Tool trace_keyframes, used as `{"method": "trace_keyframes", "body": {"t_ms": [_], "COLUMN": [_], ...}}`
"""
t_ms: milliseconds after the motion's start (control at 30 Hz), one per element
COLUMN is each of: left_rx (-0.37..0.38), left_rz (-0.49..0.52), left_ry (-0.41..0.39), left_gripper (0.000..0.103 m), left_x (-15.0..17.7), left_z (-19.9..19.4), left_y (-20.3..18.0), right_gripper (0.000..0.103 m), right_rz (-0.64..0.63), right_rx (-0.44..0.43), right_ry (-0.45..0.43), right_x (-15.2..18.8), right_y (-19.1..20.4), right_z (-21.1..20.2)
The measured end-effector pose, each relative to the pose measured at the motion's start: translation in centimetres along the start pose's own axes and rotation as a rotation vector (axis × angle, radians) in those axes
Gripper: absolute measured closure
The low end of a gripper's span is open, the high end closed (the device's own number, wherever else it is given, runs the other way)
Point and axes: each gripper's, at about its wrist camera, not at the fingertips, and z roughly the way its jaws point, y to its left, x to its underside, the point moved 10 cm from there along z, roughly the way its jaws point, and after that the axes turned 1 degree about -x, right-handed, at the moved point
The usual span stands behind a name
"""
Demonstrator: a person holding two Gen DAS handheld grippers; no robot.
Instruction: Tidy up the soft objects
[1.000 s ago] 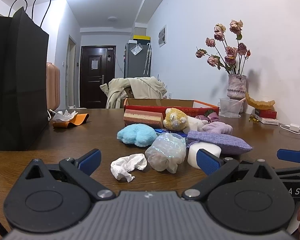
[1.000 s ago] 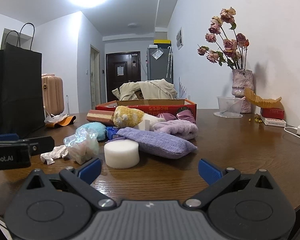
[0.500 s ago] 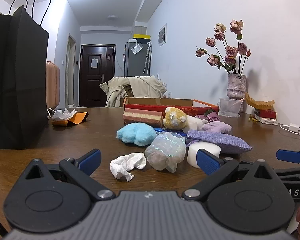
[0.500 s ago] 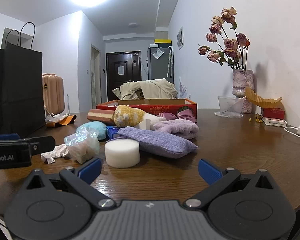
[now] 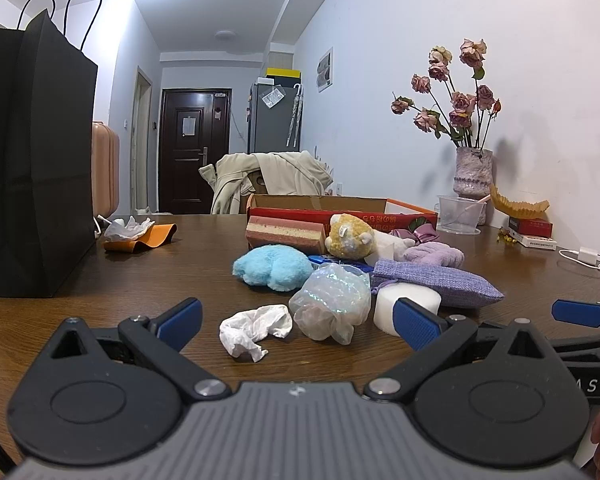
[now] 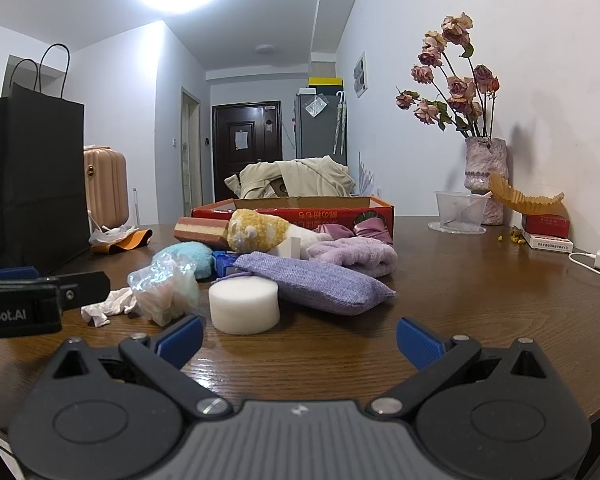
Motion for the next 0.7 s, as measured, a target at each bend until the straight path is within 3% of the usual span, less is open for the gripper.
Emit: {"method": "trace_keyframes", "body": {"t_ms": [700], "left_rx": [0.006], "left_rz": [0.001], "left_ry": [0.007], "left_gripper": [0.0], "left_x": [0.37], "left_z": [-0.17], "left_y": [-0.45], "right_gripper": [0.0], "right_rz": [-0.001], "right_rx": [0.002], "right_ry": [0.006], "right_x": [0.08], "right_y": [-0.13], "right_z": [0.26]}}
